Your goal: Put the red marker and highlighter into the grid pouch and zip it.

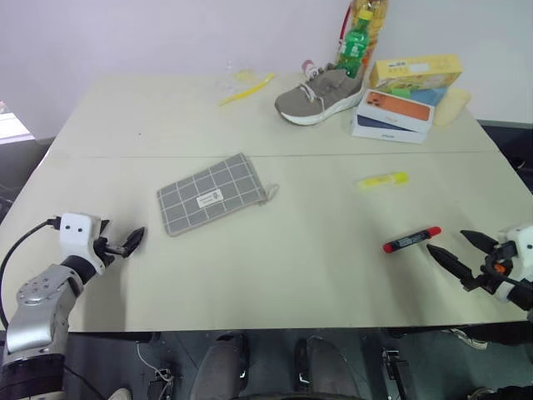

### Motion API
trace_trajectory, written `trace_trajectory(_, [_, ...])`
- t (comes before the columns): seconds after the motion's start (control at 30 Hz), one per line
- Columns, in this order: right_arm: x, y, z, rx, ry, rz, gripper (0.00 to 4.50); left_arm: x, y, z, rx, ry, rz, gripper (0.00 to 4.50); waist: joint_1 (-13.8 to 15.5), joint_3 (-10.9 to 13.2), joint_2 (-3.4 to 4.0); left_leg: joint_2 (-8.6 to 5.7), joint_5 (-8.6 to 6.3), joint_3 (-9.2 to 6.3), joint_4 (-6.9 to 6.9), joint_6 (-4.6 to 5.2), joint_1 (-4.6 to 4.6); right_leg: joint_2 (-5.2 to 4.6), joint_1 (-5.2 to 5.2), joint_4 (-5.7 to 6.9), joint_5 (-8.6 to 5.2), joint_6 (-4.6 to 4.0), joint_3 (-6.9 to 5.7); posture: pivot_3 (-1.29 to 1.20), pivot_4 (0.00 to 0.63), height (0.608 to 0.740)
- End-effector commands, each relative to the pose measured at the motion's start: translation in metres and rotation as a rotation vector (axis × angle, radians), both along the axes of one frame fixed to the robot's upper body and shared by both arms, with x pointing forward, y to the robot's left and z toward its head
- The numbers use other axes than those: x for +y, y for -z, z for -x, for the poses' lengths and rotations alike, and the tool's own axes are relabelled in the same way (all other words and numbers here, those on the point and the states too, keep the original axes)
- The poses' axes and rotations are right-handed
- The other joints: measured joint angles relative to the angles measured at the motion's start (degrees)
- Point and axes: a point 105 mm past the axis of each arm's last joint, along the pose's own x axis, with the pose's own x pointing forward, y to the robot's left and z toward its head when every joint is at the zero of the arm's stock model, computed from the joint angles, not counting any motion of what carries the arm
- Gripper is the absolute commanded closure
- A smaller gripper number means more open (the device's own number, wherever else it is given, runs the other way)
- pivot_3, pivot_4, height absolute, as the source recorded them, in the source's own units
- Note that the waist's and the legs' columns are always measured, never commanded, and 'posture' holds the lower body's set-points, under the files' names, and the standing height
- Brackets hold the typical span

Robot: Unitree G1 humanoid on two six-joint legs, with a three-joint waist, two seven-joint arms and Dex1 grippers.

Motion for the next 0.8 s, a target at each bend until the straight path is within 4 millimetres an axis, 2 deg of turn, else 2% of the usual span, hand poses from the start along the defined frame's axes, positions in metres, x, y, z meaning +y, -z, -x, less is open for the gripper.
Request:
trace_trajectory(0.03, [0.002,-0.008,-0.001,-0.03,-0.006,0.008,0.07,-0.002,-0.014,-0.003,-0.042,0.018,-0.029,0.0,0.0,0.0,0.0,0.0,0.0,0.0,0.0,0.0,0.0,0.0,0.0,0.0,0.0,0.0,0.0,0.0,0.15,0.74])
trace_trajectory(0.2, [0.006,-0.011,-0.004,-0.049,-0.009,0.01,0.07,-0.004,-0.017,-0.007,-0.064,0.017,-0.004,0.0,0.0,0.0,0.0,0.0,0.0,0.01,0.0,0.0,0.0,0.02,0.01,0.0,0.0,0.0,0.0,0.0,0.15,0.74])
trace_trajectory(0.33, [0.021,-0.02,-0.012,-0.085,-0.06,-0.022,0.07,-0.003,-0.016,-0.008,-0.068,0.004,-0.017,0.0,-0.2,0.0,0.0,0.0,0.0,0.01,0.0,0.0,0.0,0.04,0.0,0.01,0.01,0.0,0.0,0.0,0.15,0.74])
trace_trajectory(0.4, [0.037,-0.023,-0.018,-0.098,-0.112,-0.048,0.07,-0.003,-0.017,-0.009,-0.081,0.0,-0.022,0.0,-0.2,0.0,0.0,0.01,0.0,0.01,0.0,0.0,0.0,0.06,0.0,0.01,0.01,0.0,0.0,0.0,0.15,0.74])
trace_trajectory(0.57, [0.099,-0.037,-0.044,-0.17,-0.279,-0.094,0.07,-0.011,-0.018,-0.01,-0.124,0.001,-0.015,0.0,-0.2,0.0,0.01,0.03,0.01,0.01,0.01,0.0,0.01,0.09,-0.01,0.02,0.03,-0.03,0.0,0.0,0.15,0.74])
trace_trajectory(0.67, [0.156,-0.051,-0.061,-0.247,-0.4,-0.175,0.8,-0.02,-0.014,-0.013,-0.121,0.037,-0.03,0.0,-0.3,0.0,0.0,0.03,0.01,0.01,0.03,0.0,0.0,0.11,-0.03,0.02,0.04,-0.03,0.0,0.0,0.15,0.74])
trace_trajectory(0.7, [0.173,-0.052,-0.066,-0.246,-0.433,-0.188,1.34,-0.023,-0.014,-0.015,-0.122,0.046,-0.035,0.0,-0.2,0.0,0.01,0.03,0.01,0.01,0.03,-0.01,0.0,0.13,-0.04,0.05,0.05,-0.04,0.01,0.0,0.15,0.74])
trace_trajectory(0.8, [0.203,-0.042,-0.078,-0.21,-0.468,-0.158,2.89,-0.027,-0.015,-0.019,-0.13,0.068,-0.052,0.0,0.1,0.0,-0.01,0.02,0.02,0.0,0.03,-0.03,0.0,0.16,-0.05,0.1,0.05,-0.04,0.01,0.0,0.15,0.74])
